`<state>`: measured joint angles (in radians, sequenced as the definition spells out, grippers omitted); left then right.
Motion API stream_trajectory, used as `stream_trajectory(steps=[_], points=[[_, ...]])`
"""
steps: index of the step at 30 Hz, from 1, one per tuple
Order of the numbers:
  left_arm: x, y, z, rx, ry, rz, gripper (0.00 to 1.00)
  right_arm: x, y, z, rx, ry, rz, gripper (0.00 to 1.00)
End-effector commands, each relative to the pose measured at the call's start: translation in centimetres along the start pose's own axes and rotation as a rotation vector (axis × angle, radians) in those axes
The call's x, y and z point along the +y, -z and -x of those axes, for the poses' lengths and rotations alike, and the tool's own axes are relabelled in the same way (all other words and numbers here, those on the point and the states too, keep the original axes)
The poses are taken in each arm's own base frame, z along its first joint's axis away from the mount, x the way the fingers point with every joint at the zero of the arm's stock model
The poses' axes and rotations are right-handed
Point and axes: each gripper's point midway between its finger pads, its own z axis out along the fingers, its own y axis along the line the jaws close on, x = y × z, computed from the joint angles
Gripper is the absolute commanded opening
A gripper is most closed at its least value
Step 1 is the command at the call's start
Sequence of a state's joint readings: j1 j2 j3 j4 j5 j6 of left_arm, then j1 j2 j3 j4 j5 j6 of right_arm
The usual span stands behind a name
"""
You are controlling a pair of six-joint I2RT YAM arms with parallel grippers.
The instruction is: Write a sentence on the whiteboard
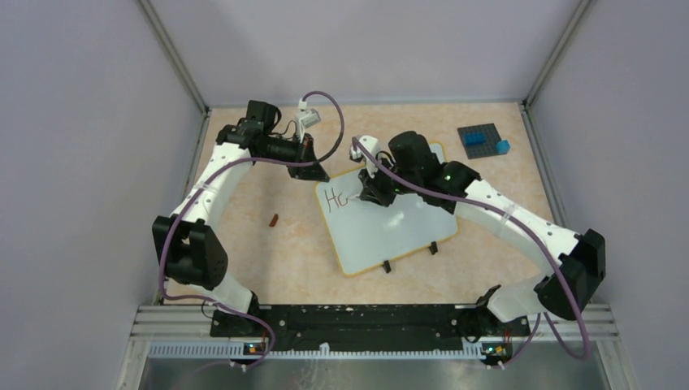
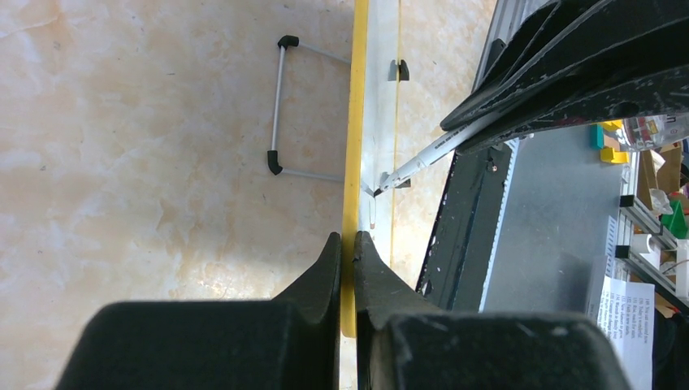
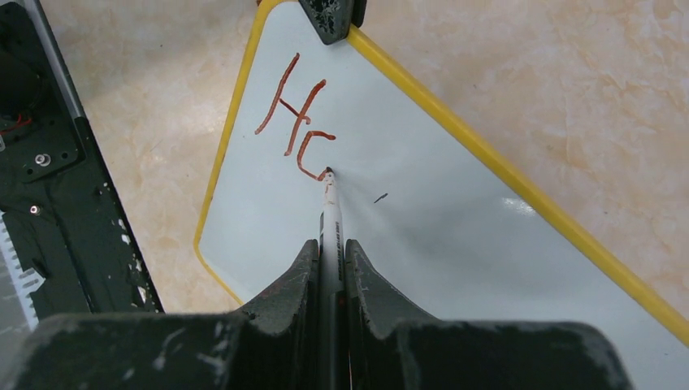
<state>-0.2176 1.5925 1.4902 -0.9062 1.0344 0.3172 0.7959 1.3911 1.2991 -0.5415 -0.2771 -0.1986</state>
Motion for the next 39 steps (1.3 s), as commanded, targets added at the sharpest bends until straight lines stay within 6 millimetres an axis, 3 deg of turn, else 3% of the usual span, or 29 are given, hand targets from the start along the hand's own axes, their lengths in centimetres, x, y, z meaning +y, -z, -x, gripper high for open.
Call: stream_trajectory(steps=[1, 28, 39], points=[[-1.3, -0.7, -1.3, 0.037, 0.038, -0.039, 0.00, -2.2, 0.6, 3.4, -0.086, 0.013, -0.087, 0.00], [-1.0, -0.9, -1.4, 0.042, 0.041, -0.041, 0.00, -1.5, -0.7, 4.0, -0.091, 0.011, -0.043, 0.00], [-1.1, -0.9, -1.5, 0.047, 0.041, -0.036, 0.00, 0.6, 2.2, 4.2, -0.124, 0.034, 0.038, 0.00]])
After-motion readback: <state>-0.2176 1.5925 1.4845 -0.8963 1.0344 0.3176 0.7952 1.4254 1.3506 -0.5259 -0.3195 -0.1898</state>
